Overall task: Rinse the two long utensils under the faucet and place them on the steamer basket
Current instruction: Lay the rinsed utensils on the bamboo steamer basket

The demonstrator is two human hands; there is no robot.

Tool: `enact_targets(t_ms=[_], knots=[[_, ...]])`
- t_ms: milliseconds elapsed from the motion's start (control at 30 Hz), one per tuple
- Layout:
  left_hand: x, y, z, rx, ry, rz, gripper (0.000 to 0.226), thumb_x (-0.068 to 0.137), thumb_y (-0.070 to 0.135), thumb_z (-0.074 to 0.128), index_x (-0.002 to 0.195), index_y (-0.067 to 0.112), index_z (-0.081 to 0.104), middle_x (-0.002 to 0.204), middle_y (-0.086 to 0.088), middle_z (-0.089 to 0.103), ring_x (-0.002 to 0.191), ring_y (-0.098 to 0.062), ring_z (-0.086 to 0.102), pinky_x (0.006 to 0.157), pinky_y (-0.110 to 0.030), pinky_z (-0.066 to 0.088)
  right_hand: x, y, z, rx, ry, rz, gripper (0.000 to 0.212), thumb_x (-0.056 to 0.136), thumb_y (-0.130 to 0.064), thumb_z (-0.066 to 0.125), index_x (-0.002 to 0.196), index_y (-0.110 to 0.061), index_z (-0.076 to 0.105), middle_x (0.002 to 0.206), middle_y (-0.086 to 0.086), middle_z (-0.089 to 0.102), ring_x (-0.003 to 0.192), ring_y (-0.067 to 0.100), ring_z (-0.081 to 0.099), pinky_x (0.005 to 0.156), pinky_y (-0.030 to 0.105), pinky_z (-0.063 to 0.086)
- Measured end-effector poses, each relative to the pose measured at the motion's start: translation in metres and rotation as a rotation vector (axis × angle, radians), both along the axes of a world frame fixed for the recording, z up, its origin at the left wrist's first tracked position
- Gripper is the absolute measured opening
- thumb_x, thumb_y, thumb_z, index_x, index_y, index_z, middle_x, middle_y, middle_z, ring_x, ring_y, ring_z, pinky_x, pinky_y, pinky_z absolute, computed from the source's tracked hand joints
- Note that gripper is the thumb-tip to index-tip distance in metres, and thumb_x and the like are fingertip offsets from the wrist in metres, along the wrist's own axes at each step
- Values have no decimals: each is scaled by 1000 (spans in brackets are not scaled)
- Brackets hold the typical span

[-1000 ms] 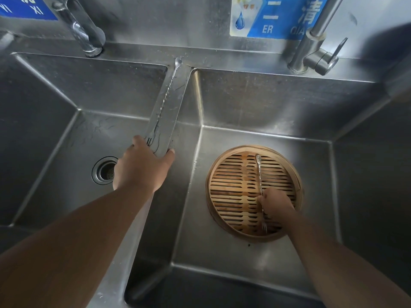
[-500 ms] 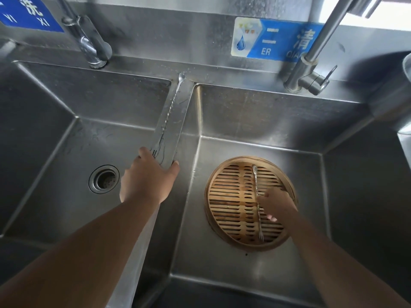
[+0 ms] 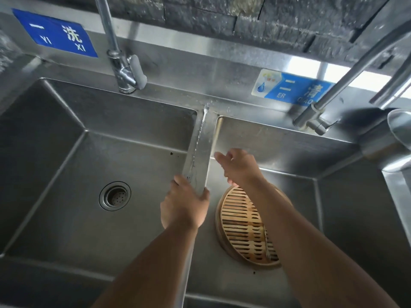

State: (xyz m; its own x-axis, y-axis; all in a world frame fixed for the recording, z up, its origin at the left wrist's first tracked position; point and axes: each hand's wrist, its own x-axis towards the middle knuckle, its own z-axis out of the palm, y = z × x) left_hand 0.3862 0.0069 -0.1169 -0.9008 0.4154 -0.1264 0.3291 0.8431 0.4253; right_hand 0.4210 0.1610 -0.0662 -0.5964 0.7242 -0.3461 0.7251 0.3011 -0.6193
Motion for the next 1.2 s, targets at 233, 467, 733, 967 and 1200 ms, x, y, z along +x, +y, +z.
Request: enact_targets(t_ms=[233,467,733,967,1200], knots=[[-1,-2,-1,13,-39,-17,58,76,58,58,107,13,41,102,-6,61,84,-30,70,62,-36,51,-77,-9,8,238,-206,41,45,86,-54,54,105,-13,61,107,14,69,104,37,65,75,35,44],[-4,-5,-4,87,-73,-37,62,75,56,59,114,11,43,107,-7,58,92,-28,66,67,-38,54,-98,-15,8,293,-368,16,44,87,-50,65,113,-14,63,116,10,69,107,34,66,74,34,43],[-4,-6,-5,105,-97,-38,62,74,56,60,113,12,41,107,-6,56,94,-28,64,69,-39,52,-104,-21,13,293,-399,-7,24,87,-7,63,111,-8,64,114,14,69,106,35,66,72,32,45],[-4,-4,-5,105,-79,-27,63,71,59,63,109,13,42,106,-7,60,92,-29,67,67,-38,53,-96,-7,14,255,-361,-8,28,80,-4,61,108,-7,65,108,14,70,101,35,67,72,33,47],[-4,-2,-3,27,-34,-26,63,75,60,59,110,12,40,106,-9,61,90,-32,68,67,-38,53,-36,24,0,274,-325,-7,5,77,-17,56,80,-13,55,77,7,62,75,33,60,63,30,44]])
